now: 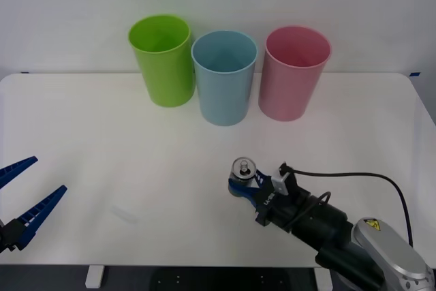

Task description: Grasp the object on the table and drop it into the matching bin: aluminum can to the light blue bin, PET bottle to the pink bin.

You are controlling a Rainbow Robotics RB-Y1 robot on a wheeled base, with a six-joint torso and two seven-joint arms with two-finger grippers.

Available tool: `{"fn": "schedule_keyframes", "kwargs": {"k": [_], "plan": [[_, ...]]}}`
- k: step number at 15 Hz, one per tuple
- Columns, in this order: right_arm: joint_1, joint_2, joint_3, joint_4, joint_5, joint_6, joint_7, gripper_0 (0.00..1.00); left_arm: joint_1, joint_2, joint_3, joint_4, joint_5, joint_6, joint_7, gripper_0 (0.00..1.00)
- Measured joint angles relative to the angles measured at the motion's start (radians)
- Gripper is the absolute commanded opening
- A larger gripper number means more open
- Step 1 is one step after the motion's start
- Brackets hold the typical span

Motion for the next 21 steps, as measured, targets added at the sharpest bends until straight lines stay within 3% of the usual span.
{"fn": "schedule_keyframes", "kwargs": {"k": [4, 8, 15, 21], "plan": [[0.001, -0.031, -0.049, -0.051, -0.036, -0.008, -0.048, 0.00, 0.000, 0.000, 0.000, 0.000, 0.000, 0.000, 0.000, 1.00], [0.003, -0.083, -0.088, -0.129, -0.041, -0.009, -0.174, 0.00, 0.000, 0.000, 0.000, 0.000, 0.000, 0.000, 0.000, 1.00], [0.001, -0.126, -0.185, -0.270, -0.015, 0.000, -0.312, 0.00, 0.000, 0.000, 0.000, 0.000, 0.000, 0.000, 0.000, 1.00], [-0.069, -0.157, -0.210, -0.312, -0.005, 0.007, -0.393, 0.00, 0.000, 0.000, 0.000, 0.000, 0.000, 0.000, 0.000, 1.00]]}}
